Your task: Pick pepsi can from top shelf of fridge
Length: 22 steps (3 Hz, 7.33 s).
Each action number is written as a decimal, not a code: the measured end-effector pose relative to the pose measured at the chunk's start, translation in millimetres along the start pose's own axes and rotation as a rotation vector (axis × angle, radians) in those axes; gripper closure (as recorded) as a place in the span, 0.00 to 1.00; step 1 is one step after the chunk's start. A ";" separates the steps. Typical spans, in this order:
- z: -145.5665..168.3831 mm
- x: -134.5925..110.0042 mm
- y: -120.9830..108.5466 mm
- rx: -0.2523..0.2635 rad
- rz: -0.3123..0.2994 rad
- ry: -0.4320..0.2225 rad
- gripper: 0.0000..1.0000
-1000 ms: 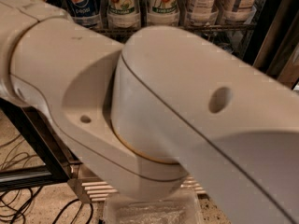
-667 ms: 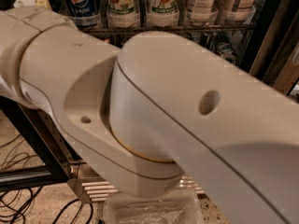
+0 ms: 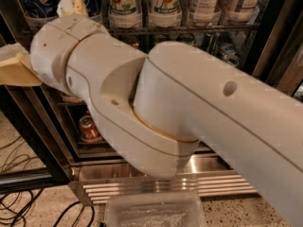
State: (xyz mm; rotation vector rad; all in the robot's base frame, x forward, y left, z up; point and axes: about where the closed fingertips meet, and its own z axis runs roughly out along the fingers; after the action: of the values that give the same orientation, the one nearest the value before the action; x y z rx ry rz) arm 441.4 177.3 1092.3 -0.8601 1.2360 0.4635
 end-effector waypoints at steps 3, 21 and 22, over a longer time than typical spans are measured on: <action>29.7 43.0 36.0 -0.091 -0.067 0.056 0.00; 95.1 27.6 -12.1 0.267 0.135 -0.065 0.27; 102.1 32.8 -17.9 0.260 0.127 -0.050 0.27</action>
Offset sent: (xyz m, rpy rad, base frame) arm 0.0172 0.0369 -0.0344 -0.0704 -0.0292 0.0705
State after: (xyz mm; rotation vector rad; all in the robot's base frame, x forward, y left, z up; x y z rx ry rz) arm 527.7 241.3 1075.3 -0.5490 1.2770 0.4128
